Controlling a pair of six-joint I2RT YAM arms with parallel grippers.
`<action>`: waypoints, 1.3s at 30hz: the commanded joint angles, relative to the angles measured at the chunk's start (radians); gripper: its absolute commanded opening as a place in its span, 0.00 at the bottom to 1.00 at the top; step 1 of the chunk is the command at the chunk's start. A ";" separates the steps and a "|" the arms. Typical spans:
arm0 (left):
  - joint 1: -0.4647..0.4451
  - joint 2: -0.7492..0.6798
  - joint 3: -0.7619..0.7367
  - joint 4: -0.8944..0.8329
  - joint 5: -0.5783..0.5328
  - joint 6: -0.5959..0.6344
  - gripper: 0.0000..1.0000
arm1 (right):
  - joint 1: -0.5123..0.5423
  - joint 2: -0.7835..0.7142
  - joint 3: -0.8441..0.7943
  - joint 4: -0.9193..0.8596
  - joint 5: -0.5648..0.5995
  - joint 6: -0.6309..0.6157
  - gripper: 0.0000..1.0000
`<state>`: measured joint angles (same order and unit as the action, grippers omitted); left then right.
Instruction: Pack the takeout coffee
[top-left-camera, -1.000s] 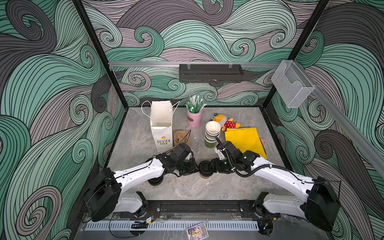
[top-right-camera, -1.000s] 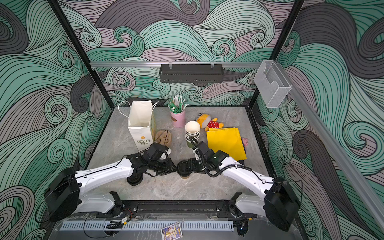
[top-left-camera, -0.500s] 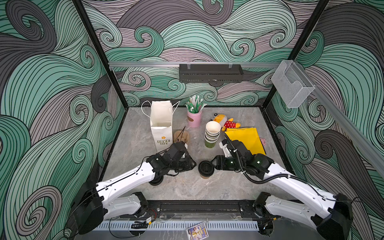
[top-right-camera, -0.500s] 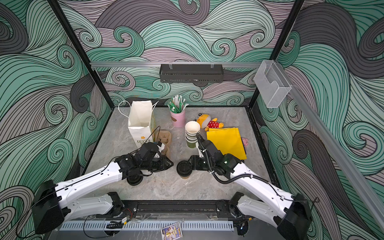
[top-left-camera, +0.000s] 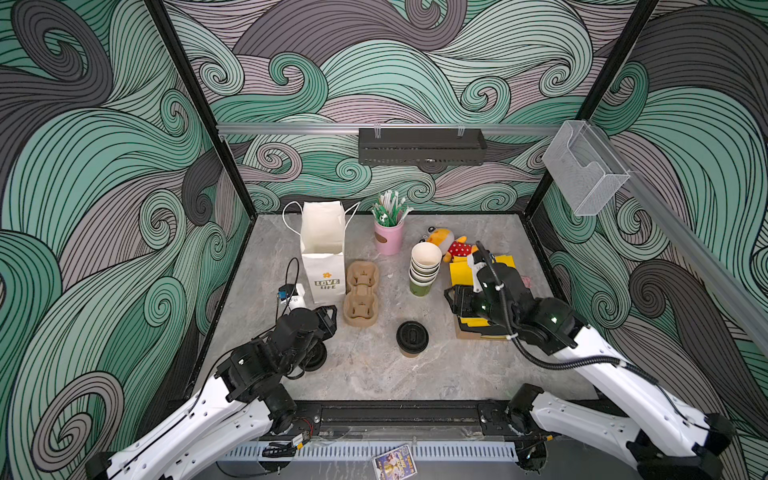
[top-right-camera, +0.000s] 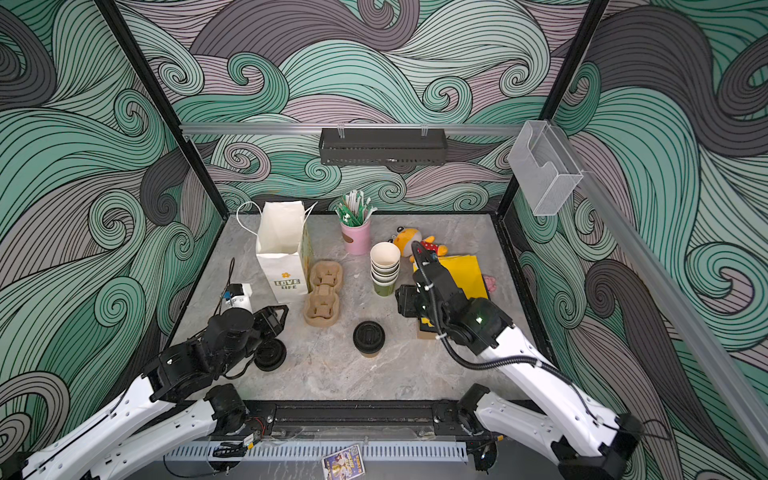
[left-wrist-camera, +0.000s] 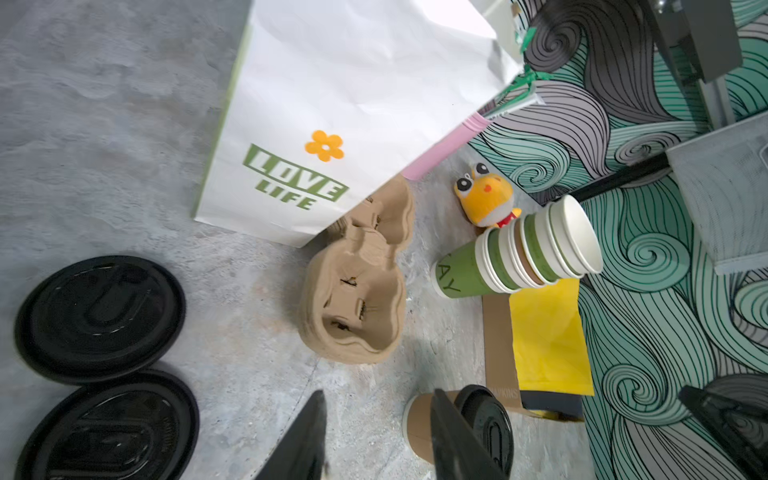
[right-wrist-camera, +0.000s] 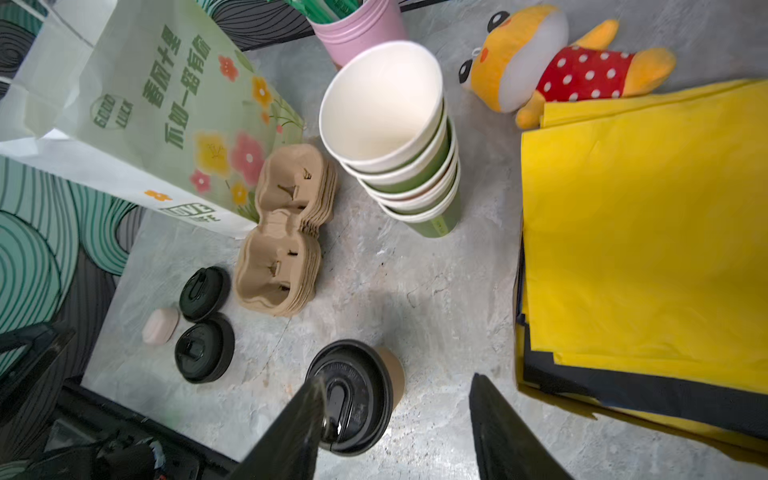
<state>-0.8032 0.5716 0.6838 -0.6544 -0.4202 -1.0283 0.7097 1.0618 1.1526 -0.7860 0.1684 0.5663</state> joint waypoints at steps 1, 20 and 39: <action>0.022 0.000 -0.018 -0.051 -0.032 -0.011 0.45 | -0.044 0.160 0.156 -0.120 0.051 -0.121 0.57; 0.027 0.026 -0.059 0.027 0.074 -0.025 0.44 | -0.160 0.685 0.613 -0.262 0.092 -0.176 0.33; 0.027 0.041 -0.050 0.030 0.072 -0.022 0.44 | -0.165 0.719 0.641 -0.262 0.078 -0.158 0.07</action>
<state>-0.7853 0.6071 0.6250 -0.6277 -0.3500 -1.0515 0.5503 1.7733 1.7706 -1.0298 0.2470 0.4023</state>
